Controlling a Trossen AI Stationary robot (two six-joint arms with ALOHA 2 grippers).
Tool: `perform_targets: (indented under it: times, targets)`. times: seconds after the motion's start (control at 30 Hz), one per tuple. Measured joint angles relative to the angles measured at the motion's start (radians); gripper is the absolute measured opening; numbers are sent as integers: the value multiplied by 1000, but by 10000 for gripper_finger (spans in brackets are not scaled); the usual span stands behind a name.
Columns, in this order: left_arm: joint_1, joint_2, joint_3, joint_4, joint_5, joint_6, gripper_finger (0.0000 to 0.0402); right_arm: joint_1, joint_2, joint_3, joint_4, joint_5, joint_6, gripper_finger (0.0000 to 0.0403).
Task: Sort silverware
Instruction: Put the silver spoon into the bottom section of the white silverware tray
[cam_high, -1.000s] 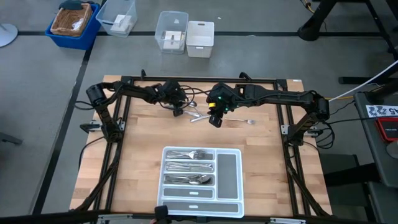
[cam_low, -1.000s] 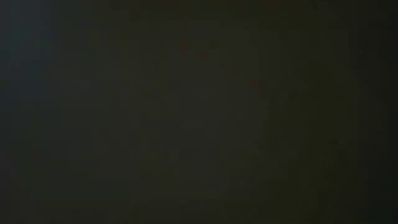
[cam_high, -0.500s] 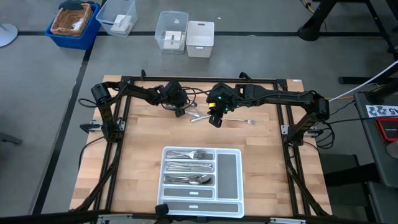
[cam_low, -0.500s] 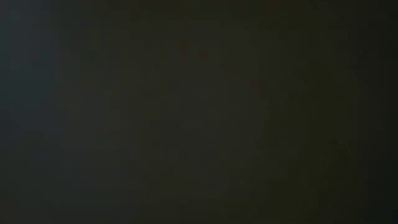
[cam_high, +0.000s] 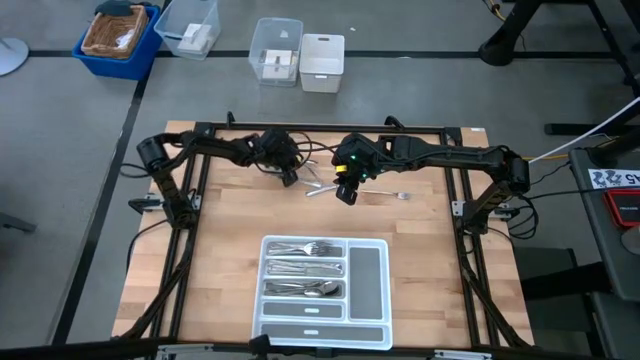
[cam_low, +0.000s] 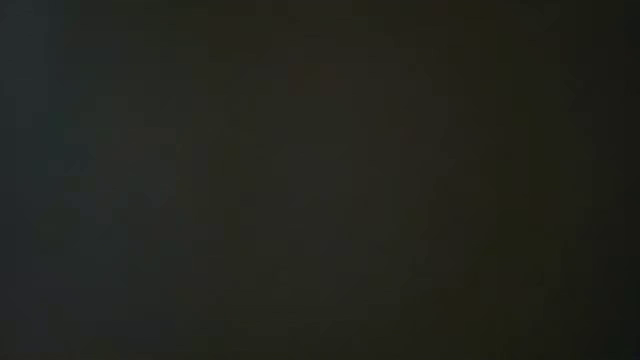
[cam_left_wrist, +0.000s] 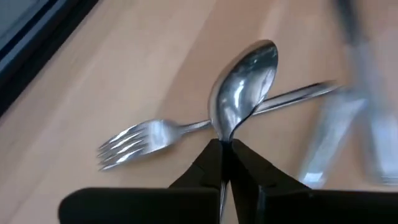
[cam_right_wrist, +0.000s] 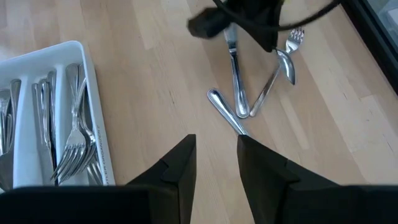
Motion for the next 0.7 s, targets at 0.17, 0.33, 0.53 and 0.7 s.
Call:
perform_targets:
  times: [0.17,0.33,0.53,0.7]
  targets:
    - [-9,-119,0,-98,183,-126,4,1,0,0,0,0,2,120]
    - [-79,-237,2,-164,424,-299,3,1,0,0,0,0,3,120]
    - [-308,-301,2,-180,562,-435,2,1,0,0,0,0,4,120]
    - [-543,-301,2,-178,545,-495,4,1,0,0,0,0,10,120]
